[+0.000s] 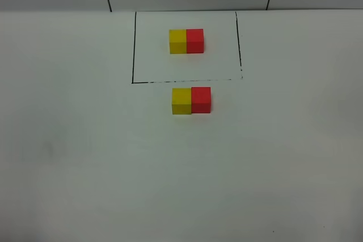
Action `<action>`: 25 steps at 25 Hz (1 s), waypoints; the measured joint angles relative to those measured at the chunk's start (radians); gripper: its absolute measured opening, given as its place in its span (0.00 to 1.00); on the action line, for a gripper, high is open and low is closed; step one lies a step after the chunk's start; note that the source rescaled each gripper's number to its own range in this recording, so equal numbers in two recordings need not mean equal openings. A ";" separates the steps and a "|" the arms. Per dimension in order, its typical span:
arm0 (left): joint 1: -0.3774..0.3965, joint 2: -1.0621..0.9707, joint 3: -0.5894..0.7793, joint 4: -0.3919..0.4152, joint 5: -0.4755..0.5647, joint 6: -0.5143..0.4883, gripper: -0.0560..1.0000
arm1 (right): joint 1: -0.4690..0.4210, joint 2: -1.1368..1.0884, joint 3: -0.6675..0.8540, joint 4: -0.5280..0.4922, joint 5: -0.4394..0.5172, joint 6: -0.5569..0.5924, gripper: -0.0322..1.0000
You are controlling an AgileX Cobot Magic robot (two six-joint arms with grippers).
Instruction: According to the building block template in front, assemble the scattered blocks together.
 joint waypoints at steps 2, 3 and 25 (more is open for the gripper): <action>0.000 0.000 0.000 0.000 0.000 0.000 0.79 | 0.000 -0.033 0.009 -0.001 0.017 0.000 0.97; 0.000 0.000 0.000 0.000 0.000 0.000 0.79 | 0.000 -0.052 0.010 -0.001 0.021 0.001 0.96; 0.000 0.002 0.000 0.000 -0.001 0.000 0.79 | 0.034 -0.130 0.011 -0.002 0.021 0.027 0.73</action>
